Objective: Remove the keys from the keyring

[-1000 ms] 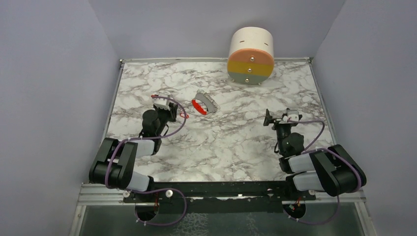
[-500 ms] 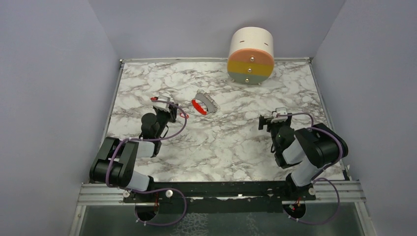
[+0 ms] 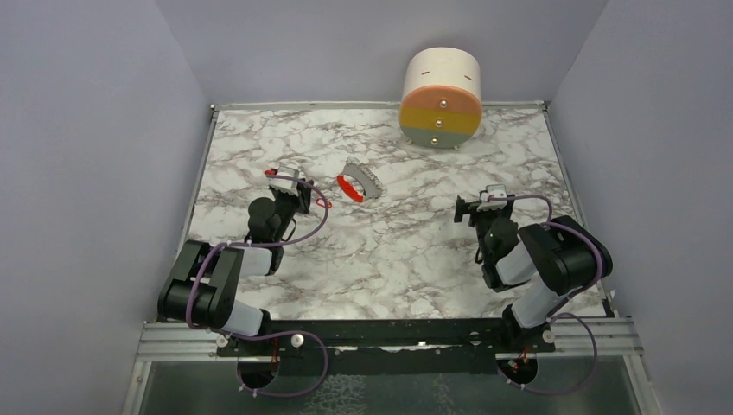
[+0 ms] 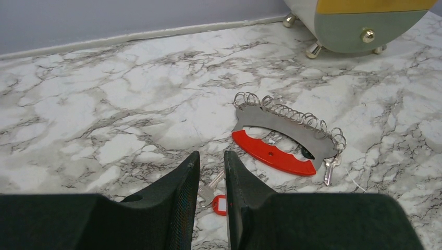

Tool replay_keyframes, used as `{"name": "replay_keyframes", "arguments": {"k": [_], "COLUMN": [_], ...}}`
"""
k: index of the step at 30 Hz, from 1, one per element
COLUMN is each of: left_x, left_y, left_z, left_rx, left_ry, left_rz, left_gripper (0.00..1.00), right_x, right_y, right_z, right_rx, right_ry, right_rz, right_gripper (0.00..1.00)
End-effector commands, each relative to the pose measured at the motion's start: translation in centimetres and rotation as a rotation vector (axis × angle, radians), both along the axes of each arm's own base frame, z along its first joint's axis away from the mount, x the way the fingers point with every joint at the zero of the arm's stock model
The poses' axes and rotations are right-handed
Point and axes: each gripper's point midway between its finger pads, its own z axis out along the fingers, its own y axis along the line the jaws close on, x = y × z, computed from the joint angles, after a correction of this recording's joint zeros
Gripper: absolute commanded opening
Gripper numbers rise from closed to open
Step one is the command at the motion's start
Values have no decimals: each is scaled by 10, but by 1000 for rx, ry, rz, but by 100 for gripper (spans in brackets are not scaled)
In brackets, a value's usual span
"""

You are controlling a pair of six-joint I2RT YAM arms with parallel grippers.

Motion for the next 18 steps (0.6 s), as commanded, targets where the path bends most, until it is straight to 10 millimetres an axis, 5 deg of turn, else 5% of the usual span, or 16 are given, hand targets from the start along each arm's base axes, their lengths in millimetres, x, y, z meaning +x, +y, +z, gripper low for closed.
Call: {"name": "replay_keyframes", "arguments": {"k": [1,18], "left_x": [6,1], "left_y": [-3,0], "left_z": [7,-1], "left_rx": [-1,1], "left_ry": [-23,3], "left_rz": [-3,0], "left_gripper": [26,26], "right_x": [5,1], "right_y": [-1,0], "right_z": [21,0], "right_rx": [29,1], "right_ry": [-76,1], "right_rz": [-9,0], "right_gripper": [99,99]}}
